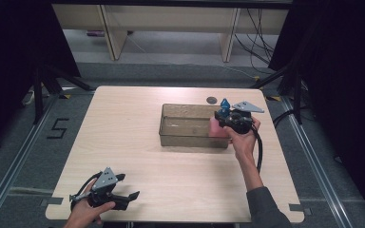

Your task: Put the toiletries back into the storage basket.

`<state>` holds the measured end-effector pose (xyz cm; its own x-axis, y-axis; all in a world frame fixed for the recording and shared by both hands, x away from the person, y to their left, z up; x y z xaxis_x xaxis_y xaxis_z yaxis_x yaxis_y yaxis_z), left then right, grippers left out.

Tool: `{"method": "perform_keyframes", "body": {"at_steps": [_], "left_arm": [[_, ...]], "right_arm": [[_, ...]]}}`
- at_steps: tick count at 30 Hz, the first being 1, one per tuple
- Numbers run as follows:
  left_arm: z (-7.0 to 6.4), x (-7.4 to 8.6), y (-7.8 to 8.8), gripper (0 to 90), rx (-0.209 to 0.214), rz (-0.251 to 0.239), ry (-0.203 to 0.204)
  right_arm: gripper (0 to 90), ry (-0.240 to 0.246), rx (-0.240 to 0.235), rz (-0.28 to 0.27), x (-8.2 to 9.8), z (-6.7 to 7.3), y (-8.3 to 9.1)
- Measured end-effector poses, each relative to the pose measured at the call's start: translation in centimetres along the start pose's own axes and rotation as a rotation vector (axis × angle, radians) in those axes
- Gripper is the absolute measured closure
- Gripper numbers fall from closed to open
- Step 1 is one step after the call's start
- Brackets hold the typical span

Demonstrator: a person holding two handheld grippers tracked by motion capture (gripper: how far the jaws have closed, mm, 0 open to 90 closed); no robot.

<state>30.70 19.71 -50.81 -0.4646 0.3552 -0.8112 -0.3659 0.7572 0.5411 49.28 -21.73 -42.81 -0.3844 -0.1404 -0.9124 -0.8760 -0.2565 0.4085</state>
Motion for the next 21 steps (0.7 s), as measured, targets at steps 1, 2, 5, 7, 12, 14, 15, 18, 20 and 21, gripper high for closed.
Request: {"method": "perform_keyframes", "body": {"at_steps": [1,2,5,7,12,14,15,18,20,21], "left_arm": [[0.13,-0.03,0.09,14.7,-0.004,0.011,-0.013],[0.06,-0.01,0.01,14.7,0.009,-0.006,-0.009],[0.10,0.00,0.06,14.7,0.008,-0.002,-0.009],[0.06,-0.01,0.07,14.7,0.010,0.001,-0.009],[0.08,-0.03,0.03,14.7,0.007,-0.006,-0.006],[0.05,0.01,0.08,14.7,0.011,0.002,-0.010],[0.07,0.00,0.07,14.7,0.008,0.001,-0.009],[0.06,-0.02,0.06,14.7,0.010,0.002,-0.009],[0.06,0.01,0.07,14.7,0.012,0.001,-0.010],[0.08,-0.01,0.04,14.7,0.006,-0.004,-0.009]], "right_arm": [[53.6,0.002,0.004,-0.002,0.02,-0.02,0.00],[53.6,0.016,0.015,-0.005,0.06,-0.14,-0.01],[53.6,-0.012,0.010,0.016,0.35,0.04,0.01],[53.6,0.003,-0.002,0.010,0.40,-0.14,-0.12],[53.6,0.003,0.017,0.011,0.54,-0.13,-0.09],[53.6,0.001,0.011,0.017,0.60,-0.15,-0.10],[53.6,0.001,0.008,0.020,0.60,-0.14,-0.06],[53.6,-0.015,0.015,0.032,0.74,-0.03,0.04],[53.6,0.018,0.016,0.013,0.82,-0.27,-0.12],[53.6,0.012,0.012,0.018,0.90,-0.21,-0.18]]}}
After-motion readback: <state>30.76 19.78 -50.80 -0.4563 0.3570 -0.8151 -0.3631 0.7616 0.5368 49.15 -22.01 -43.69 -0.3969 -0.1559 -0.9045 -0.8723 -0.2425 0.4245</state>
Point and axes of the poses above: each handheld gripper's, and its own axes: y roughly backward along the jaws, x roughly out of its underside, z roughly to its left, the point moved 1 cm from there along -y, roughly forward along the jaws, and after that the axes turned 12 degrees about x, right-handed, at the moved point
